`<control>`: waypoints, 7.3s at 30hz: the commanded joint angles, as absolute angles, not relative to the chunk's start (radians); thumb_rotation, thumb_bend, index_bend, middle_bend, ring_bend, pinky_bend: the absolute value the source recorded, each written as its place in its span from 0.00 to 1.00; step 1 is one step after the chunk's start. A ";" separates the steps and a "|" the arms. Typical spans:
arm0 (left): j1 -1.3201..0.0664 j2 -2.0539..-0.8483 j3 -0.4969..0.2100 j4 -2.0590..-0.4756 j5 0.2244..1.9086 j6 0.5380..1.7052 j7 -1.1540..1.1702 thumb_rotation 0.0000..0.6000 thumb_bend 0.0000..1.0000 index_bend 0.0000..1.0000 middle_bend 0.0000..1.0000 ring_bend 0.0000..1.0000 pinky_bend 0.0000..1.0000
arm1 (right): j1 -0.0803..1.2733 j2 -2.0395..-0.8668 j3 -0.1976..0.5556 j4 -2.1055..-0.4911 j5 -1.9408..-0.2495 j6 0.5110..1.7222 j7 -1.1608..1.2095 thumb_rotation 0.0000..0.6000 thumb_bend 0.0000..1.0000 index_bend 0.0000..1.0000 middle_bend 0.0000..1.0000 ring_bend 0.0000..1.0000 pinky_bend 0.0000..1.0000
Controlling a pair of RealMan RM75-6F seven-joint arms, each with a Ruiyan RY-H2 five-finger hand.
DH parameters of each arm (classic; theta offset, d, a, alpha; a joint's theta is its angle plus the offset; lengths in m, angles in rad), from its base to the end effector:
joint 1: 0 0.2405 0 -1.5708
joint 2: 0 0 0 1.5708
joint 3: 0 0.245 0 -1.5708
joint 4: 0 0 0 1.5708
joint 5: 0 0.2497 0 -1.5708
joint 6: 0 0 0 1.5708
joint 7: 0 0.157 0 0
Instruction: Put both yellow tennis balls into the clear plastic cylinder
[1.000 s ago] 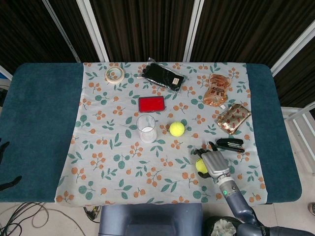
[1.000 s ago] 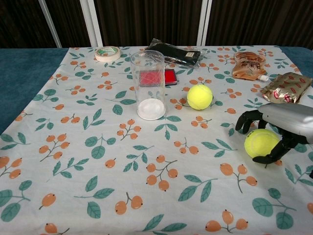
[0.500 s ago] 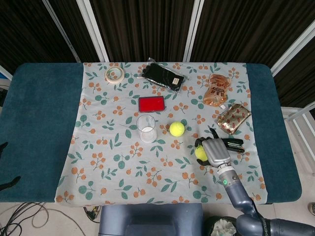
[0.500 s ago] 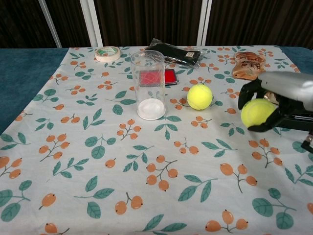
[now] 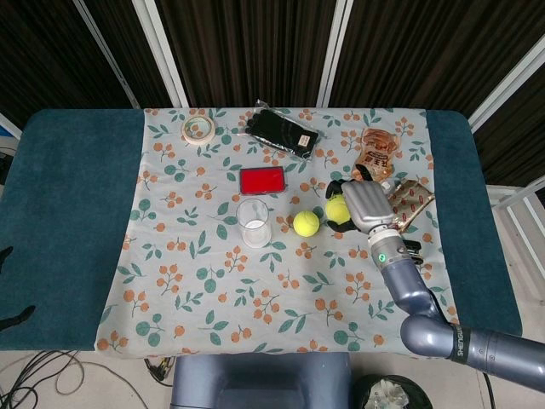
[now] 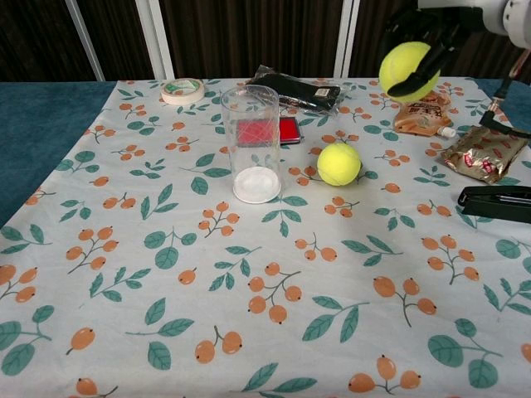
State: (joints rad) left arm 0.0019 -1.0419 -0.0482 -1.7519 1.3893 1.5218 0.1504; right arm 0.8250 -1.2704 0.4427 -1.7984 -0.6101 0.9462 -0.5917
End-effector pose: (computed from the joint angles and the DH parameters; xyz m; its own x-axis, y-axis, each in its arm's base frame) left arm -0.3223 0.1659 0.1385 0.4681 0.0275 0.8833 0.8683 0.1713 -0.4655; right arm -0.0726 -0.4007 0.0426 0.3183 -0.2315 0.9193 -0.9416 -0.1898 0.2782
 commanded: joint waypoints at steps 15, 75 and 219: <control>-0.002 -1.040 -0.044 -1.753 1.391 1.510 0.146 1.00 0.04 0.13 0.00 0.00 0.03 | 1.120 -1.382 0.473 -1.740 -0.378 0.989 -0.652 1.00 0.67 0.45 0.45 0.60 0.00; -0.004 -1.026 -0.047 -1.749 1.385 1.506 0.110 1.00 0.04 0.13 0.00 0.00 0.03 | 1.189 -1.396 0.400 -1.692 -0.285 1.038 -0.569 1.00 0.25 0.18 0.08 0.18 0.00; -0.005 -1.004 -0.058 -1.763 1.331 1.487 0.106 1.00 0.04 0.16 0.00 0.00 0.03 | 1.201 -1.424 0.395 -1.682 -0.325 0.821 -0.480 1.00 0.28 0.16 0.07 0.09 0.00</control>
